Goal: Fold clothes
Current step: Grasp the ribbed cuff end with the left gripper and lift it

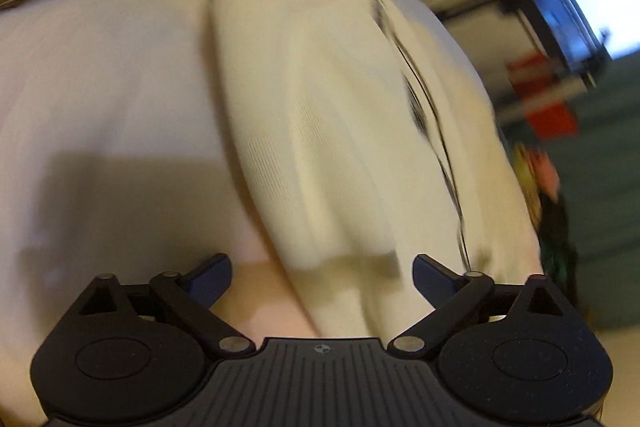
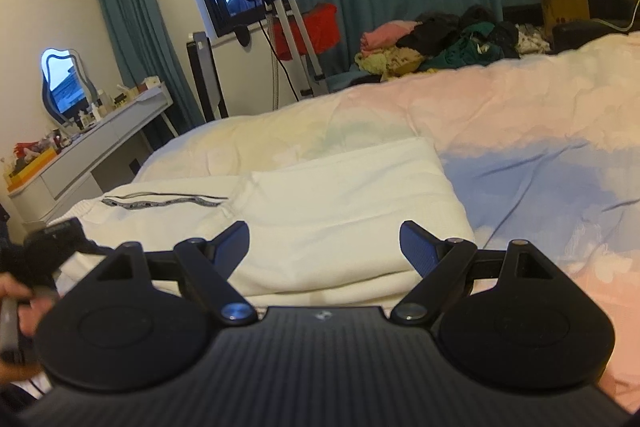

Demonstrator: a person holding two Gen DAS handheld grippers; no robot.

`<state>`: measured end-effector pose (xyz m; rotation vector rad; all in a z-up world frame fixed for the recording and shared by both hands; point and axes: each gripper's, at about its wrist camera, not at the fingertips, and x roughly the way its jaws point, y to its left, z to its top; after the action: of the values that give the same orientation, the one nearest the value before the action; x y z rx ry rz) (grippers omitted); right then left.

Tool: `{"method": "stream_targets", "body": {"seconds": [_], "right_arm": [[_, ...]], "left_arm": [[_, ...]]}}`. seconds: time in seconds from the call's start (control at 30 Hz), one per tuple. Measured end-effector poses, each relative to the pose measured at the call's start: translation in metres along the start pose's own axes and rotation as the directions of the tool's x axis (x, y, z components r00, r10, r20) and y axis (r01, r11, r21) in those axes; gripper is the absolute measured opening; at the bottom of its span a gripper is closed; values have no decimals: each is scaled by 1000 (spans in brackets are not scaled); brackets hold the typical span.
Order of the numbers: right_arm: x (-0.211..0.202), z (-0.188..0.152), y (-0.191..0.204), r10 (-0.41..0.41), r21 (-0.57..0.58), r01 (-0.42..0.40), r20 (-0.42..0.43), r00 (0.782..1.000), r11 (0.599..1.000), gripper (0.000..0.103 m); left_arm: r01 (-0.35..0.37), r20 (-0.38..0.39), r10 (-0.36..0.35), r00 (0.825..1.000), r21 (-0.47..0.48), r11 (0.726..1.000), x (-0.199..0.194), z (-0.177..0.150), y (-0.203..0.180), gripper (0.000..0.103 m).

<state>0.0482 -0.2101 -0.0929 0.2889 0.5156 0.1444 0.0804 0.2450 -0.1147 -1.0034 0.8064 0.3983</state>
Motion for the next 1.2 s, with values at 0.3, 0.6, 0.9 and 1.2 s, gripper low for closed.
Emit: {"method": "stream_targets", "body": {"seconds": [0.3, 0.6, 0.9, 1.2], "right_arm": [[30, -13, 3, 8, 4, -8, -77, 997, 1000, 84], [99, -25, 21, -1, -84, -11, -144, 990, 996, 86], [104, -35, 19, -35, -126, 13, -170, 985, 992, 83], [72, -9, -24, -31, 132, 48, -126, 992, 990, 84]], "left_arm": [[13, 155, 4, 988, -108, 994, 16, 65, 23, 91], [-119, 332, 74, 940, 117, 986, 20, 78, -5, 35], [-336, 591, 6, 806, 450, 827, -1, 25, -103, 9], [-290, 614, -311, 726, 682, 671, -50, -100, -242, 9]]}}
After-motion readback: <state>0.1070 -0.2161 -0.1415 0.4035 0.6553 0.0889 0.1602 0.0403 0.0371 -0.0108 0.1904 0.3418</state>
